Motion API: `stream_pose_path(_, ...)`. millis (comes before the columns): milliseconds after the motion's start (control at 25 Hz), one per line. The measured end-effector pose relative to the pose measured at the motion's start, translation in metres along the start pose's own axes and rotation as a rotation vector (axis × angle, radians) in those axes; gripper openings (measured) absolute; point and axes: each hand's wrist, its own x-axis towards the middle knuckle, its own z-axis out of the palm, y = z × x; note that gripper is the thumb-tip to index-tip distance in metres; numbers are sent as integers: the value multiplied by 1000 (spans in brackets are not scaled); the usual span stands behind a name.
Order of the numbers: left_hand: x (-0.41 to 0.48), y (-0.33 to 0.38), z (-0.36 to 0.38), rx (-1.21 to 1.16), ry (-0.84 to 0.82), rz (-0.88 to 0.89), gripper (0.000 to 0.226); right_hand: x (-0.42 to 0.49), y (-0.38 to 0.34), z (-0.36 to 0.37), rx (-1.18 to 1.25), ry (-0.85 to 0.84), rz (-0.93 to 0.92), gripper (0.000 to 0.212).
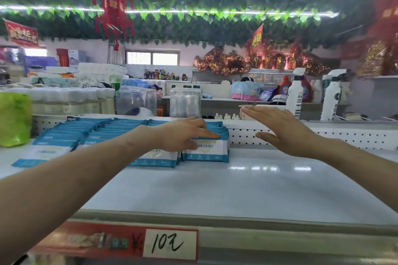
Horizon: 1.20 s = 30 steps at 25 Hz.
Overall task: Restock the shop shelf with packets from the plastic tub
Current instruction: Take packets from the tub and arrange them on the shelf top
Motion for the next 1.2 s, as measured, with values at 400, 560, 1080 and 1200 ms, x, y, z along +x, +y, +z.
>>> stream_pose_path(400,-56,-12,-15,146,153,-162,52,53,-85,-7,35,0,-107,75)
stream_pose_path(560,-165,-41,-36,95,233,-376,48,110,-178,-6,115,2,-272,69)
stream_pose_path(1080,-658,20,-24,163,-15,-1254,54,181,-685,24,815,-231,-921,61)
stream_pose_path(1200,-741,76,8,95,-47,-1464,65,145,-772,60,843,-370,-975,61)
